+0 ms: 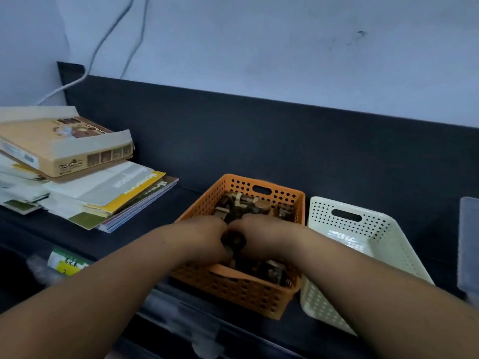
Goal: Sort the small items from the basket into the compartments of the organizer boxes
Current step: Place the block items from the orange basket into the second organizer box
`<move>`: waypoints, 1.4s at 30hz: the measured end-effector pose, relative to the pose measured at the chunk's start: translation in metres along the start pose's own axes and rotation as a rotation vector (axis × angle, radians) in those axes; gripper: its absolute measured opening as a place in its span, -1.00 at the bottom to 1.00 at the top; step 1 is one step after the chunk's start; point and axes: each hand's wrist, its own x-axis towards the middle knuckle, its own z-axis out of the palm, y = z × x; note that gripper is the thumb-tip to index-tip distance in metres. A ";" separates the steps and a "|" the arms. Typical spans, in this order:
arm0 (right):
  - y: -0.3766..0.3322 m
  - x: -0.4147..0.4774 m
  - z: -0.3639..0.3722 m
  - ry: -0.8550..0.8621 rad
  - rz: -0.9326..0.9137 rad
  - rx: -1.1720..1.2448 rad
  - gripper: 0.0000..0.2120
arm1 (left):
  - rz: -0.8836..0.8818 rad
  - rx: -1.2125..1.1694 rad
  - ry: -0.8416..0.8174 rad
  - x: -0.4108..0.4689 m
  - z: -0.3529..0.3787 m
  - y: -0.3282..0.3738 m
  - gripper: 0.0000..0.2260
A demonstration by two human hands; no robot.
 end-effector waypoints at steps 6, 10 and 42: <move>-0.008 0.007 0.002 0.066 0.134 0.059 -0.68 | 0.069 0.101 -0.151 0.024 -0.007 -0.007 -0.71; -0.004 -0.013 -0.013 0.286 0.284 0.303 -0.80 | 0.211 0.012 -0.045 0.018 -0.033 -0.013 -0.82; 0.067 -0.524 0.136 1.327 0.874 1.072 -0.74 | 1.020 -0.422 -0.182 -0.141 0.164 0.393 -0.69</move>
